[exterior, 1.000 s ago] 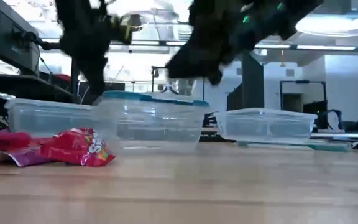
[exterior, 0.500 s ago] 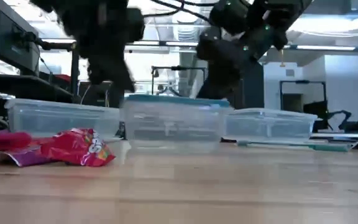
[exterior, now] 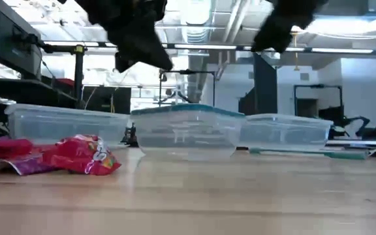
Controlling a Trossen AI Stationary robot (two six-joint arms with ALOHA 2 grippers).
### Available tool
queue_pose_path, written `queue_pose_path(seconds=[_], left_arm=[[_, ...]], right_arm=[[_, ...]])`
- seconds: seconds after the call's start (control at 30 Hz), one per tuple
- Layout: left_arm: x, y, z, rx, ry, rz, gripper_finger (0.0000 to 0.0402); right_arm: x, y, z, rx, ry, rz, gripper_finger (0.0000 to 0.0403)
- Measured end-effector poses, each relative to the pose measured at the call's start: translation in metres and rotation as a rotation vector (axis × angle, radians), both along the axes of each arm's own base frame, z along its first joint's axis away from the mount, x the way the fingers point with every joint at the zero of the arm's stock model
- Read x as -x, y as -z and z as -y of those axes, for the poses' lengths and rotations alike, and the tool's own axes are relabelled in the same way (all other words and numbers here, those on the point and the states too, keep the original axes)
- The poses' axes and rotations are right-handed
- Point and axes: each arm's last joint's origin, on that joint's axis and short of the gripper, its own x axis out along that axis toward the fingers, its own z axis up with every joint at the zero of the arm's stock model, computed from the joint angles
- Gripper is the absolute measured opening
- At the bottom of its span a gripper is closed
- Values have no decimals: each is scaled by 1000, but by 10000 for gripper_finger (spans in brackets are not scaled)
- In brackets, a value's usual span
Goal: Sort candy
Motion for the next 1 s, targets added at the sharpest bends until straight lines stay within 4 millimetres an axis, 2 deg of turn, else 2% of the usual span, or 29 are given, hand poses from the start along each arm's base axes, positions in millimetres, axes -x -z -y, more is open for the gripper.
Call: queue_pose_path(seconds=[0.13,0.23,0.33,0.47,0.6,0.77,1.0], left_arm=[[-6,-4,-25,-31,-61,46,0],[-11,8,-42,-38,-103,-5,0],[-23,28,-50,0,-67,-42,0],[-34,57,-47,23,-40,-117,0],[-35,69,-33,40,-4,-178,0],[-28,68,-14,42,62,-225,0],[-26,49,-7,74,72,-116,0]], right_arm=[[14,48,-23,-106,0,66,110],[25,77,-28,-187,34,127,111],[29,94,-27,-279,88,130,111],[29,110,-24,-317,154,58,111],[25,124,-24,-349,213,7,113],[19,143,-27,-352,228,-17,132],[8,155,-29,-346,200,69,202]])
